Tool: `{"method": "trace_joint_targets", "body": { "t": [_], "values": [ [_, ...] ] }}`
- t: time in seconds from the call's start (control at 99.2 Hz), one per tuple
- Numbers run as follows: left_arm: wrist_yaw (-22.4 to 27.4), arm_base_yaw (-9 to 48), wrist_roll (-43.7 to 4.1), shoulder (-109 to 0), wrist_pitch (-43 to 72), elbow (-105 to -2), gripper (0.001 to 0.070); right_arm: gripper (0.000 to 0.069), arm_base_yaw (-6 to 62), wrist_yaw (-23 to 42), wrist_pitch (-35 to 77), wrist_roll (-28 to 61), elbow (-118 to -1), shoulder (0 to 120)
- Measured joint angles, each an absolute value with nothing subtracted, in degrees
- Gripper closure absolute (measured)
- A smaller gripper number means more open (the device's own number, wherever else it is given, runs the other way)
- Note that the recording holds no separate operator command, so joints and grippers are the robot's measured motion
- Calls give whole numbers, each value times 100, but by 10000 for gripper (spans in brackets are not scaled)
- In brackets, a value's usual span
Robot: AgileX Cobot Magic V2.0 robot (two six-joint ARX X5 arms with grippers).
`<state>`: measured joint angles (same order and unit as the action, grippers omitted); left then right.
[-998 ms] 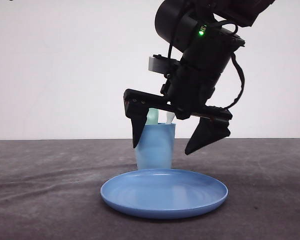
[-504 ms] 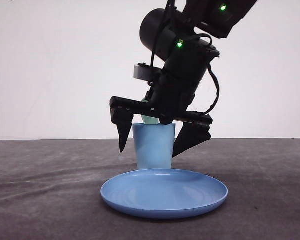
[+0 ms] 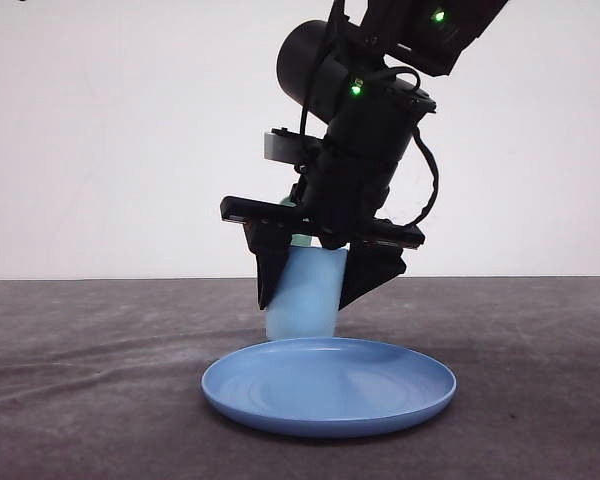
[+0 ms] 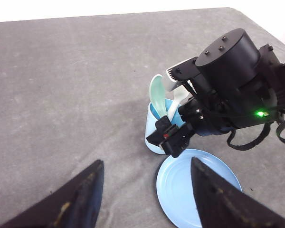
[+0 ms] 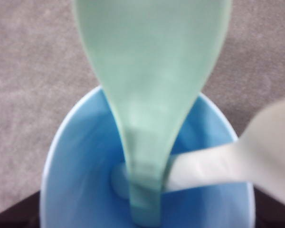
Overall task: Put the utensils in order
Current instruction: 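Lower the open right gripper around the cup and close on it, then lift the cup and move it over the blue plate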
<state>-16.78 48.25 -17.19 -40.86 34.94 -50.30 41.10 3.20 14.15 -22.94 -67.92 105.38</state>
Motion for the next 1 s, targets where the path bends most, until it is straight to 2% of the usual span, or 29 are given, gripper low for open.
{"method": "trace_joint_targets", "body": {
  "t": [0.333, 0.474, 0.726, 0.998],
  "values": [
    [-1678, 4825, -1719, -4086, 3494, -5028, 362, 277, 4327, 486, 2230, -1734, -6818, 9030],
    [-1678, 4825, -1719, -4086, 3496, -5030, 362, 277, 4578, 764, 2829, -1468, -6825, 8383],
    [-1678, 4825, -1719, -4086, 3496, -5028, 362, 277, 4952, 910, 3548, -1330, -6825, 8036],
    [-1678, 4825, -1719, -4086, 3498, -5028, 362, 278, 5277, 1059, 2993, -1413, -6034, 8040]
  ]
}}
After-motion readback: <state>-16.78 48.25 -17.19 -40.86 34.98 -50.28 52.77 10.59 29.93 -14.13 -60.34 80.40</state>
